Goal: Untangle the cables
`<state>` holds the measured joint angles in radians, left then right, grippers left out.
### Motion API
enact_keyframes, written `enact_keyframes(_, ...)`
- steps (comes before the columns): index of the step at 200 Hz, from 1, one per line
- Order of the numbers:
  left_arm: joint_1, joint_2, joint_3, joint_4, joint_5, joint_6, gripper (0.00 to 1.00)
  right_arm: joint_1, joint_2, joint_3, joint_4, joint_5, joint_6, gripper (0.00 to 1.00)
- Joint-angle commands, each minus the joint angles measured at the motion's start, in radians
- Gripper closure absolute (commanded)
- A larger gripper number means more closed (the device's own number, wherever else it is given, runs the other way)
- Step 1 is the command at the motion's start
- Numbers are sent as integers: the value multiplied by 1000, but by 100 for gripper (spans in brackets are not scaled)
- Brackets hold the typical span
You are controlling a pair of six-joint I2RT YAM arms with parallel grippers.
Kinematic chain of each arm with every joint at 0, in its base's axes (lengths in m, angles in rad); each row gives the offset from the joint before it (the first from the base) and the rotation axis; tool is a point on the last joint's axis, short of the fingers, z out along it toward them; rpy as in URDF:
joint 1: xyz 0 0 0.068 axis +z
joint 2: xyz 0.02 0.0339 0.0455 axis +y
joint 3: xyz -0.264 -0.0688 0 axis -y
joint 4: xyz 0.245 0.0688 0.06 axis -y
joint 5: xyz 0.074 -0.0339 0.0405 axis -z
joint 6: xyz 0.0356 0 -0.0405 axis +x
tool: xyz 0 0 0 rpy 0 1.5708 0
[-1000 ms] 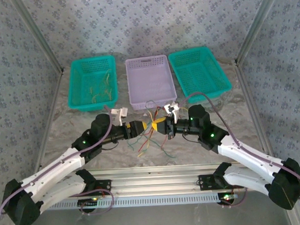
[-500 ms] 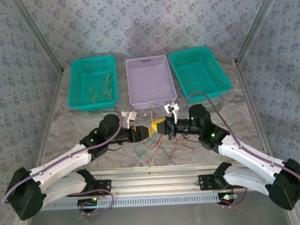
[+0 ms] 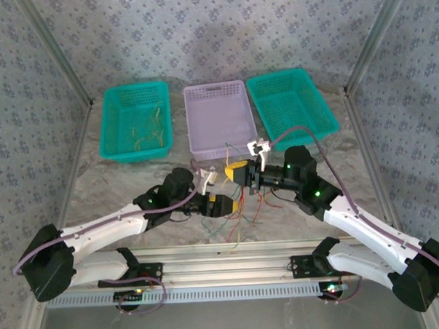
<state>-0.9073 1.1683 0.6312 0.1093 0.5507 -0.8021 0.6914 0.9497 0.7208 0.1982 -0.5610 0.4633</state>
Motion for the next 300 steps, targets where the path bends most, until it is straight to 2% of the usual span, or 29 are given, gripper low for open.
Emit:
enact_keyframes(1,-14,17,42,12,14,52,23,-7,-20,33,29,1,25,100)
enact_keyframes(41,-15,43,53,-14,-25,69,28,-8,-30,31,31,4,39,100)
enact_keyframes(80,-18,65,69,-48,-84,90,26,-10,-33,29,43,7,51,100)
enact_keyframes(109,-21,89,84,-49,-98,101,33,-12,-32,26,52,7,61,100)
enact_keyframes(121,-24,99,82,-37,-97,101,38,-12,-32,24,58,3,66,100)
enact_keyframes(142,-27,119,84,-18,-91,96,54,-11,-32,25,57,1,69,100)
enact_keyframes(153,-29,126,84,-13,-91,95,58,-12,-34,25,57,3,70,100)
enact_keyframes(185,-29,123,79,-12,-95,96,80,-14,-41,29,53,12,75,100)
enact_keyframes(209,-29,118,75,-24,-95,104,100,-16,-53,37,38,29,73,100)
enact_keyframes(249,-29,89,61,-76,-111,127,100,-51,-101,71,-42,98,60,100)
enact_keyframes(300,-22,19,64,-252,-168,206,100,-171,-163,156,-176,170,73,100)
